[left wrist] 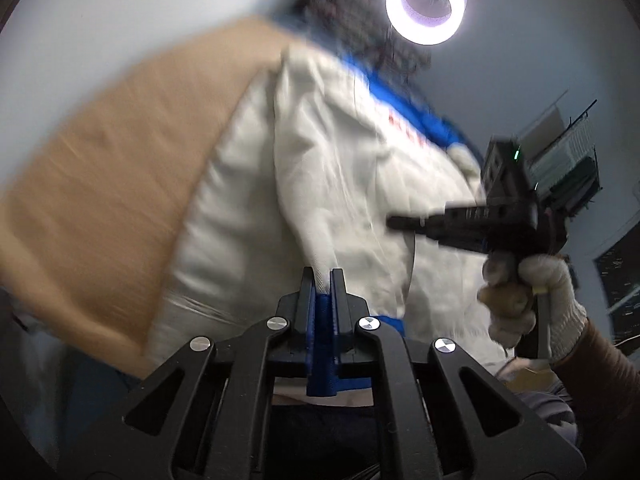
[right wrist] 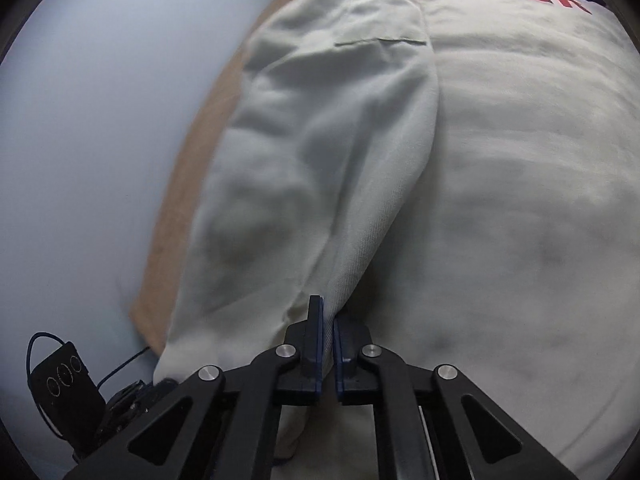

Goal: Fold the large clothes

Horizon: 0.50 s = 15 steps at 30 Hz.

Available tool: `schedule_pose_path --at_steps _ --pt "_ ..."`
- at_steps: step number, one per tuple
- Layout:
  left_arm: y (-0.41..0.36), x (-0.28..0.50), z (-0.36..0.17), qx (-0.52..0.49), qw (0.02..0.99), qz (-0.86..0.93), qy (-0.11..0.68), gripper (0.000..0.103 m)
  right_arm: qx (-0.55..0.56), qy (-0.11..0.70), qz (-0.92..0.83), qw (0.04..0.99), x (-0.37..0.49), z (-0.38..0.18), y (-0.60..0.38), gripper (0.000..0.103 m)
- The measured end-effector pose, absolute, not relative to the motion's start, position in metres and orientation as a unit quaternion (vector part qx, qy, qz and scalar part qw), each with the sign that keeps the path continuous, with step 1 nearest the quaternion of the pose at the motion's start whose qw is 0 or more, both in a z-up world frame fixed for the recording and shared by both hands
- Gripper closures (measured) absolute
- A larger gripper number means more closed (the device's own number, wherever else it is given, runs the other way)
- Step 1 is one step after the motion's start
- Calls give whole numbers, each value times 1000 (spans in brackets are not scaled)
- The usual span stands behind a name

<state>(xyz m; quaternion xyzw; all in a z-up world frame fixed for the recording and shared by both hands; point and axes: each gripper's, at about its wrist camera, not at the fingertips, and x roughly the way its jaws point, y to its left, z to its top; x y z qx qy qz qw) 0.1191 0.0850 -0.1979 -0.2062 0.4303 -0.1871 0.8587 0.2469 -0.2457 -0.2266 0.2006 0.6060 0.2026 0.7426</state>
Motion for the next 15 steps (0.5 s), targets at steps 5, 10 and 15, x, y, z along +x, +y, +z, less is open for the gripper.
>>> schedule_pose_path --at_steps 5,10,15 --pt "92 112 -213 -168 866 -155 445 99 116 640 217 728 243 -223 -218 77" --pt "90 114 -229 -168 860 -154 456 99 43 613 222 757 251 -188 -211 76" --pt "101 107 -228 -164 864 -156 450 99 43 551 238 799 302 -144 -188 67"
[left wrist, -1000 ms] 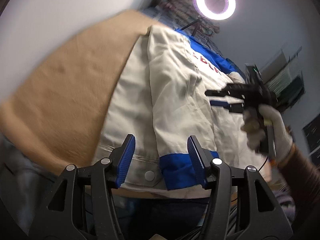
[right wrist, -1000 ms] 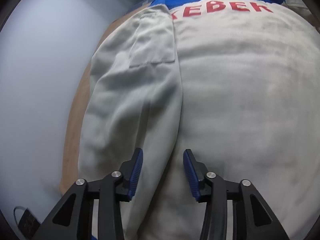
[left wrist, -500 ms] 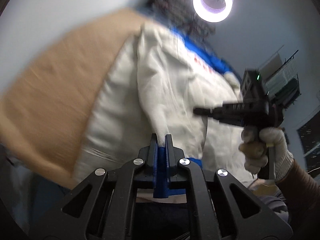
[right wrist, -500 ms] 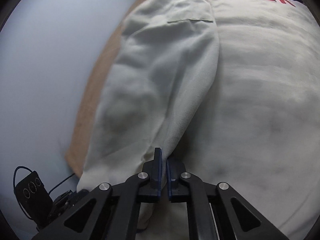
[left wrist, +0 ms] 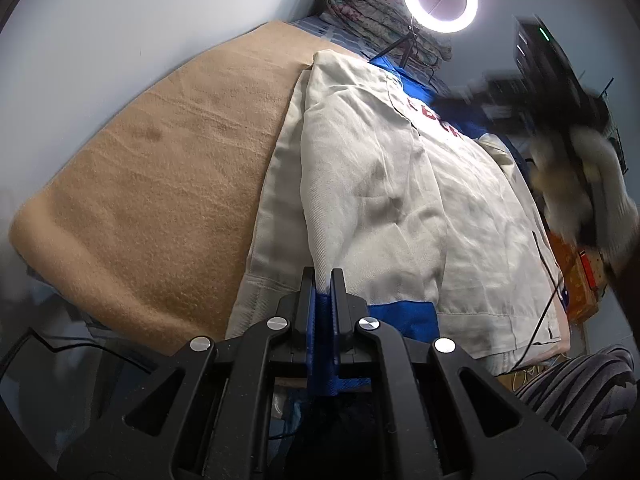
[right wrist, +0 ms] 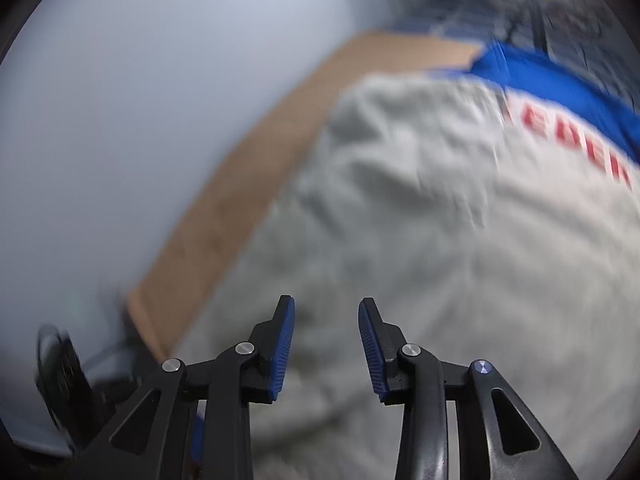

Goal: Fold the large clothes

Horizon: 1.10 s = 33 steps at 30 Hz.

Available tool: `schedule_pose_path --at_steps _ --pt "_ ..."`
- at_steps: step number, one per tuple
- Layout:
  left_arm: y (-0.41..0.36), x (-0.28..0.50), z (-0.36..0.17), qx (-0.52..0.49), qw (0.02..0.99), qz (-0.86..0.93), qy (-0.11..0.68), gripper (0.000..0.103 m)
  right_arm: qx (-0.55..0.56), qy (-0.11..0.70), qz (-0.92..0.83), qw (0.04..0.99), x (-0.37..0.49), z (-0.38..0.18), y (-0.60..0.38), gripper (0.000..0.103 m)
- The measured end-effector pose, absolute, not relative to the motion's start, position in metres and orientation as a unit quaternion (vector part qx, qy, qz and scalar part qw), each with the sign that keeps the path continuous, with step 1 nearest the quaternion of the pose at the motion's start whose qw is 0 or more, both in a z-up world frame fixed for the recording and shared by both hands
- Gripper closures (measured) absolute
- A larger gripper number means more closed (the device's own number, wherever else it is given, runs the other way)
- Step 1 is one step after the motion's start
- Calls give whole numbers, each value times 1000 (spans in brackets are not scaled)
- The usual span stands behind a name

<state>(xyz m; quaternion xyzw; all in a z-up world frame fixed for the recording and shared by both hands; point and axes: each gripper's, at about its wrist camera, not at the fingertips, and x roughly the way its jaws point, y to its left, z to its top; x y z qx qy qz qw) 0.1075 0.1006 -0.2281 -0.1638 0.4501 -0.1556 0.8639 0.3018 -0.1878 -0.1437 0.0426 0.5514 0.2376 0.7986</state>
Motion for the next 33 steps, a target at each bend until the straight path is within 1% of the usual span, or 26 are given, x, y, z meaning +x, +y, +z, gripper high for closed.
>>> schedule_pose_path --at_steps 3,7,9,17,19,20,21,24,27,29,30,31,32,33 --pt "103 107 -230 -162 864 -156 450 99 34 532 233 813 346 -140 -162 66" --pt "101 110 -229 -161 866 -156 447 99 21 523 219 824 381 -153 -125 65" --pt "100 110 -229 -157 867 -157 446 99 9 526 201 826 406 -163 -105 63" --pt "103 113 -230 -162 863 -168 447 99 -34 562 110 819 483 -205 -67 63" --pt "103 114 -230 -161 863 -172 446 99 -55 571 93 814 488 -209 -61 75" --pt "104 114 -230 -163 862 -173 447 99 -69 575 85 811 492 -213 -58 92" --pt "104 114 -230 -166 862 -174 447 99 -79 578 84 808 495 -216 -57 103" --pt "113 110 -221 -179 864 -170 438 99 -75 571 100 811 497 -214 -57 103" --pt "118 107 -216 -171 876 -149 426 99 -18 550 124 826 502 -203 -65 103" --pt "118 112 -225 -174 869 -144 439 99 5 541 127 831 504 -205 -66 103" --pt "119 114 -230 -180 862 -149 449 99 -3 545 124 829 505 -212 -64 103" --pt "119 114 -231 -182 861 -148 451 98 -7 549 132 825 504 -217 -60 99" --pt "121 112 -230 -184 862 -142 450 82 -2 553 154 819 501 -221 -59 95" --pt "125 112 -228 -190 862 -140 449 69 8 554 174 814 497 -221 -61 80"
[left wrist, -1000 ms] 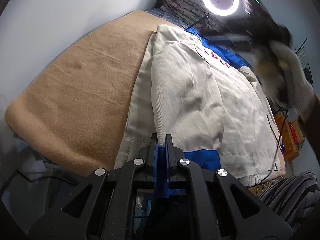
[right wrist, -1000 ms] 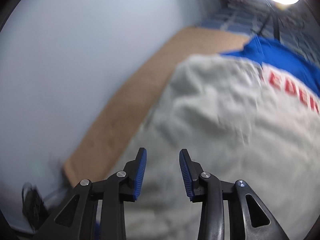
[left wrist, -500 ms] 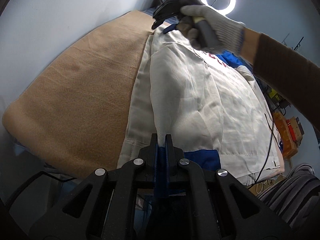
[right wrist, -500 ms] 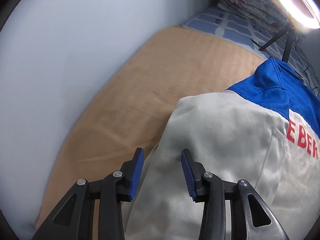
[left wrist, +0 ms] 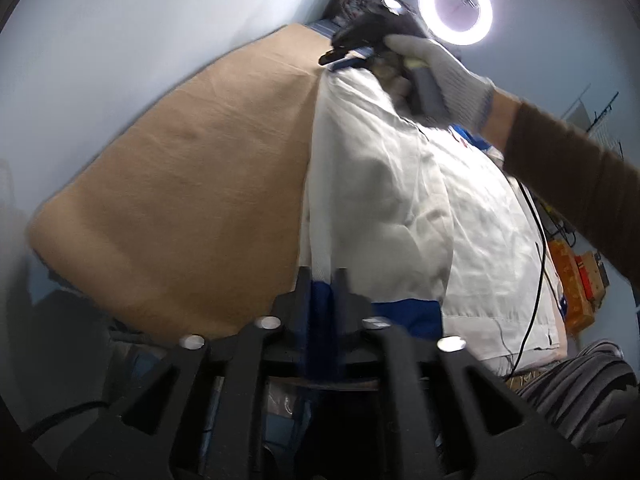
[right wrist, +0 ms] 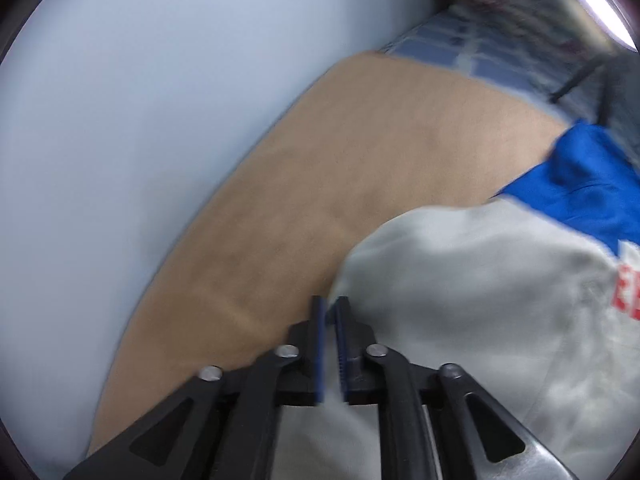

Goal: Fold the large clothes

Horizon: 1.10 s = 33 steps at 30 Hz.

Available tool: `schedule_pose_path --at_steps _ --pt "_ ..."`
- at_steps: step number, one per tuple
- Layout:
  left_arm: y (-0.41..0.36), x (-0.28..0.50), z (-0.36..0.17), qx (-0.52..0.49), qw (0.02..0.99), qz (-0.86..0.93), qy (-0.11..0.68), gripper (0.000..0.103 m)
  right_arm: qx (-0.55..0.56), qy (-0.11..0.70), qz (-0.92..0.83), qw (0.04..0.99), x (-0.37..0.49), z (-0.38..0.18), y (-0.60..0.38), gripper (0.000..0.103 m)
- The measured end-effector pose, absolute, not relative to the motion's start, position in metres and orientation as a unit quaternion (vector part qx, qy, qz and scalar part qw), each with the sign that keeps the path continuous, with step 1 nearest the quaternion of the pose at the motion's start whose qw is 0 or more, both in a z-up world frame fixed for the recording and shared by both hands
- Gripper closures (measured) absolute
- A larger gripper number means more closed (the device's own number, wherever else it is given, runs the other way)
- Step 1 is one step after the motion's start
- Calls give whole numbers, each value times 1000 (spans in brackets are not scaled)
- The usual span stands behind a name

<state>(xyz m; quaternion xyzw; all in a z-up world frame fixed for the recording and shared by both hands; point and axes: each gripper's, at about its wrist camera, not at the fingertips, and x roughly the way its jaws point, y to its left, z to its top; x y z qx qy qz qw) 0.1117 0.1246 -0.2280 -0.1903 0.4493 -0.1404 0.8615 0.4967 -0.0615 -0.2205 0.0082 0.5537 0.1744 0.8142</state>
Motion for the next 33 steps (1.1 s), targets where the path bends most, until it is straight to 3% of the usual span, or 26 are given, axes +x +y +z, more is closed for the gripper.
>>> schedule_pose_path --at_steps 1,2,7,11,14,15,17,20,23,27,28,32,33 --pt "131 110 -226 -207 861 -138 443 47 11 547 181 817 491 -216 -66 77" --pt "138 109 -225 -226 862 -139 433 41 11 532 179 828 481 -207 -74 75" --pt "147 127 -242 -273 835 -153 452 41 25 494 170 852 408 -186 -131 75" --pt "138 141 -262 -284 810 -172 483 41 29 502 207 839 338 -204 -161 73" --pt "127 140 -263 -261 818 -171 484 41 -33 521 189 832 311 -232 -160 76" --pt "124 141 -263 -253 820 -173 484 42 -47 512 192 836 305 -238 -160 77" --pt "117 141 -263 -247 815 -180 492 63 -76 507 190 838 302 -234 -158 77" --pt "119 141 -264 -245 818 -167 492 77 -65 511 181 838 295 -212 -157 77" --pt "129 138 -263 -274 812 -167 488 83 -35 496 199 844 280 -188 -158 77" --pt "127 132 -252 -262 823 -168 476 83 18 494 245 834 253 -169 -154 77" --pt "127 132 -250 -261 822 -166 477 81 18 494 254 832 249 -167 -151 77" --pt "131 137 -252 -271 823 -156 475 47 -41 511 270 815 221 -185 -117 77" --pt "132 137 -254 -269 822 -153 478 47 -67 522 260 810 219 -196 -113 77"
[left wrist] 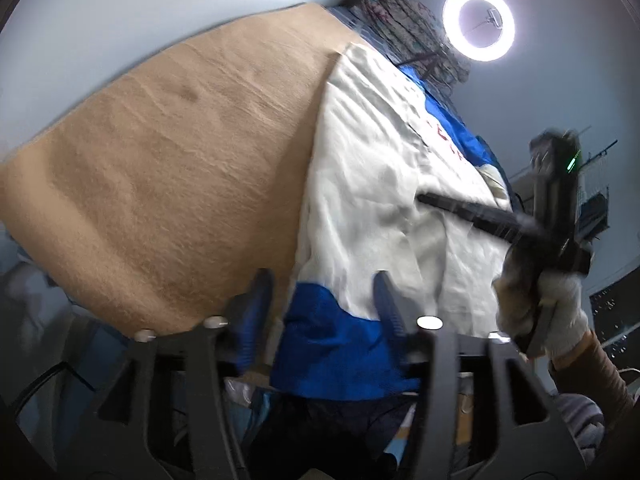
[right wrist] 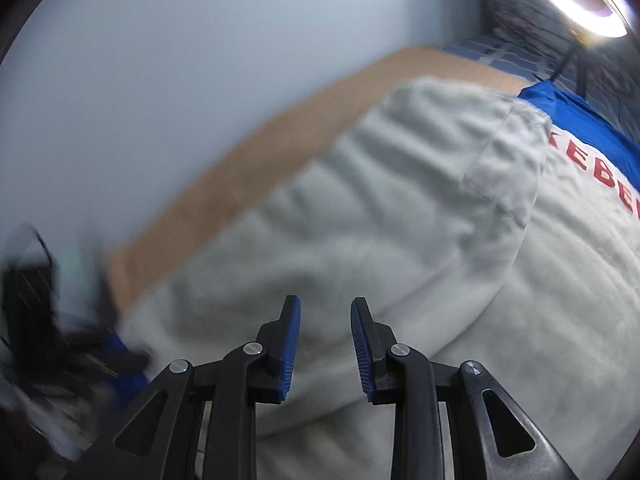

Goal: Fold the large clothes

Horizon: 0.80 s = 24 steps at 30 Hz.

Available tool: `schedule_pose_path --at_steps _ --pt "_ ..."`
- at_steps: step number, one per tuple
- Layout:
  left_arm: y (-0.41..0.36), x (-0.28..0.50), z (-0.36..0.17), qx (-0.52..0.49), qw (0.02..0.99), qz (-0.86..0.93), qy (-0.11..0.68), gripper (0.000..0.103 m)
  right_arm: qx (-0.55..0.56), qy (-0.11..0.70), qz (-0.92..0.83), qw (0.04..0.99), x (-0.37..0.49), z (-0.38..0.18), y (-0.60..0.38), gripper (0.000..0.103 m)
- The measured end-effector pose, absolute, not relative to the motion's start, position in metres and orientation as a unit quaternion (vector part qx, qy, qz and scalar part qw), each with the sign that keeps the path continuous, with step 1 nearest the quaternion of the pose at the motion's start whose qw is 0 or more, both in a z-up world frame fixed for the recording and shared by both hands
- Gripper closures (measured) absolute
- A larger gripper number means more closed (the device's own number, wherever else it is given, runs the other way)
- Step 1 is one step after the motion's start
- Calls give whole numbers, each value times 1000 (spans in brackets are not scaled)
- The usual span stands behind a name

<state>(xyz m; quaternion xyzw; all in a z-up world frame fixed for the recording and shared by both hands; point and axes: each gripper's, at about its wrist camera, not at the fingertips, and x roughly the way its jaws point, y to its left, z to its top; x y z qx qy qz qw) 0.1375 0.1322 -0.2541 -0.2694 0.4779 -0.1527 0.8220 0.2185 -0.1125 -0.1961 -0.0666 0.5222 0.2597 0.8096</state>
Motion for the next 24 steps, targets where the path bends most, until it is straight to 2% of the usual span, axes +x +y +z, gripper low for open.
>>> schedule_pose_path --at_steps 3,5,6,7,9,10,11,12,13,16,19,24 --pt "132 141 -267 -283 811 -159 487 47 -120 542 237 797 211 -227 -112 77" --pt "127 142 -266 -272 816 -164 482 50 -126 531 238 804 201 -227 -114 77" --pt "126 141 -266 -264 817 -167 484 57 -118 536 236 802 200 -225 -115 77" --pt "122 144 -267 -261 813 -171 492 76 -109 540 236 800 199 -223 -117 76" --pt "120 144 -266 -257 816 -167 490 81 -81 545 239 799 200 -214 -122 75" --pt "120 142 -263 -257 817 -170 487 83 -65 546 239 801 202 -209 -125 74" --pt "121 139 -260 -255 821 -169 482 83 -43 546 236 803 205 -202 -128 66" --pt "120 137 -255 -253 825 -170 476 84 -19 547 232 804 209 -196 -132 54" --pt "120 133 -251 -248 830 -170 470 84 3 547 230 805 213 -190 -135 48" --pt "112 126 -236 -225 847 -171 451 84 47 546 229 805 228 -172 -135 46" --pt "101 122 -223 -195 861 -172 437 85 61 552 229 799 248 -157 -120 33" --pt "85 122 -210 -164 872 -173 427 85 59 569 216 791 277 -155 -81 30"
